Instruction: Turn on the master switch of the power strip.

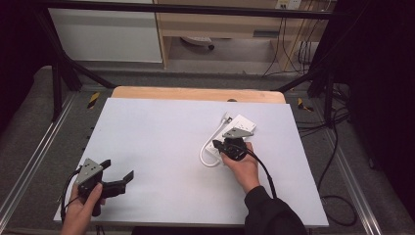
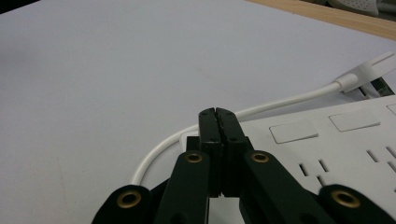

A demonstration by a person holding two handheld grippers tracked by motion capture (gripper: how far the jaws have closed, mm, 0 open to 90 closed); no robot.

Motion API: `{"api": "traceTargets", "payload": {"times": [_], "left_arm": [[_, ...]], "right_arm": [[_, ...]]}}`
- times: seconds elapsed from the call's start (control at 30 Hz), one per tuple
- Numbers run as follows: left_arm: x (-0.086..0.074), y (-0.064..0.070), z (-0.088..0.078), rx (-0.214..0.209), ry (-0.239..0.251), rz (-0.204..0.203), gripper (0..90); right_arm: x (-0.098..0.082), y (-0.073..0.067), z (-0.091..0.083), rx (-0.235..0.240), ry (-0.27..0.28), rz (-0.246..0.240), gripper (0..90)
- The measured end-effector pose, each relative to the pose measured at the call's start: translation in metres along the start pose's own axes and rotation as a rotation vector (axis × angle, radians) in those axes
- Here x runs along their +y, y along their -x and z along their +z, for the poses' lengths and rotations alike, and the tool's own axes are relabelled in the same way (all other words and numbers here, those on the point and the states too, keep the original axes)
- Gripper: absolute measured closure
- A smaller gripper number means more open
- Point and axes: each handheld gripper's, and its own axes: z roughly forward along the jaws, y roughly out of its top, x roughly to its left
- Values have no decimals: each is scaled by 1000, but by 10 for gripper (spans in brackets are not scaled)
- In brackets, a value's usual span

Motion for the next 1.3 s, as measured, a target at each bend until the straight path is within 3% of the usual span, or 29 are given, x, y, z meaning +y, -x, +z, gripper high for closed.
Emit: {"api": "traceTargets", "payload": {"times": [1.3], "left_arm": [[0, 0, 1, 0, -5, 3, 56]], "right_arm": [[-7, -4, 14, -13, -43, -4, 900]]}}
